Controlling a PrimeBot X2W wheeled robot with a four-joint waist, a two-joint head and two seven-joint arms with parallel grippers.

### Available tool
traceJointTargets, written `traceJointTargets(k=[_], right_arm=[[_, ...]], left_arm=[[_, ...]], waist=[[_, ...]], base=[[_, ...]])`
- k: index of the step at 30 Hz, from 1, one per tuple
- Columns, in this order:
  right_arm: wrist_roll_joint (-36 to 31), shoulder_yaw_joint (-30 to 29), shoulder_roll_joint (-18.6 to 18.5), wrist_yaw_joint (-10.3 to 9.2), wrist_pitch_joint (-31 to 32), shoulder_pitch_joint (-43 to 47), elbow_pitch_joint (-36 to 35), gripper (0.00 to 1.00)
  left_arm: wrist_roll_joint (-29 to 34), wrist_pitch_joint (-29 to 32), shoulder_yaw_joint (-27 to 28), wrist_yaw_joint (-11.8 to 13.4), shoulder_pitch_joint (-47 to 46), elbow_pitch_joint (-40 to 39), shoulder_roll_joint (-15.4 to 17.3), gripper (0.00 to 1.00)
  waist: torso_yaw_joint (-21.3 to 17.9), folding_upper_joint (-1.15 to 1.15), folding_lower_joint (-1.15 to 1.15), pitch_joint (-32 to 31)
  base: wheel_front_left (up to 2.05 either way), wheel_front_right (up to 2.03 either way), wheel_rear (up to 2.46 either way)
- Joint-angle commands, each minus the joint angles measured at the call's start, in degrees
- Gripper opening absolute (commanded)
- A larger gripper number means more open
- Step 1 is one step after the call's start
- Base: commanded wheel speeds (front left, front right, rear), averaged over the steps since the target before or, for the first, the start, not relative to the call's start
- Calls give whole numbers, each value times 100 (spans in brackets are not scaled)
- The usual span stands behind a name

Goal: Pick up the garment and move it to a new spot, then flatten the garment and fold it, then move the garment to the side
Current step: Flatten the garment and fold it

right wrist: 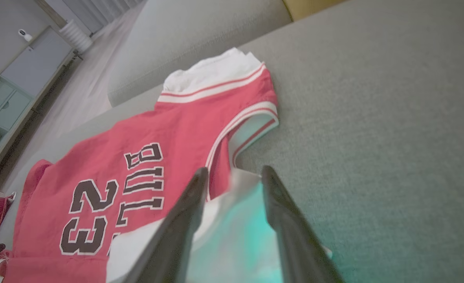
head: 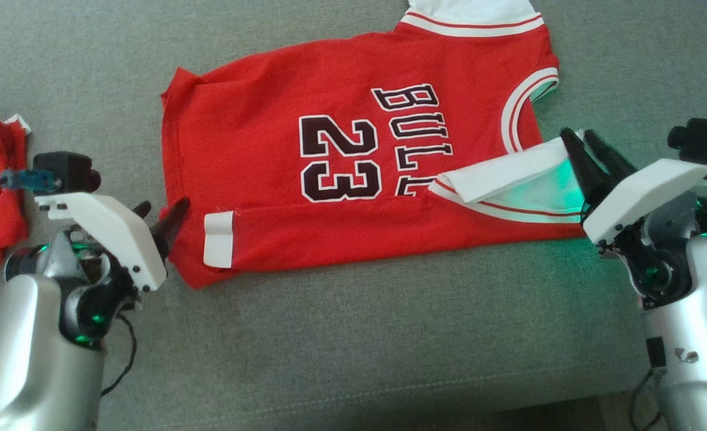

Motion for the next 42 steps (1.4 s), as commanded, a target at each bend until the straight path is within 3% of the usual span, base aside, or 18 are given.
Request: traceJointTargets(k=[1, 9, 16, 32, 42], right_arm=[[6, 192, -166, 20, -432, -114, -172, 100], [-711, 616, -442, 20, -2595, 293, -630, 100], [-1493, 558, -275, 20, -3288, 1092, -1229, 100], [-1895, 238, 202, 20, -2906, 2244, -1958, 100], [-1871, 77, 227, 20, -2602, 2259, -1869, 100]], left_arm=[[157, -395, 240, 8, -184, -172, 84, 100], [1075, -3039, 162, 333, 119, -424, -313, 100], [1755, -4578, -59, 763, 653, -675, -566, 100], [2194, -5194, -305, 1083, 1492, -758, -655, 100], [2173, -5225, -430, 1009, 1420, -367, -691, 100]], waist=[[12, 0, 0, 12], [73, 0, 0, -19], [80, 0, 0, -256], [48, 0, 0, -611], [61, 0, 0, -577]], base=[[0, 0, 0], [0, 0, 0], [0, 0, 0], [0, 0, 0], [0, 0, 0]])
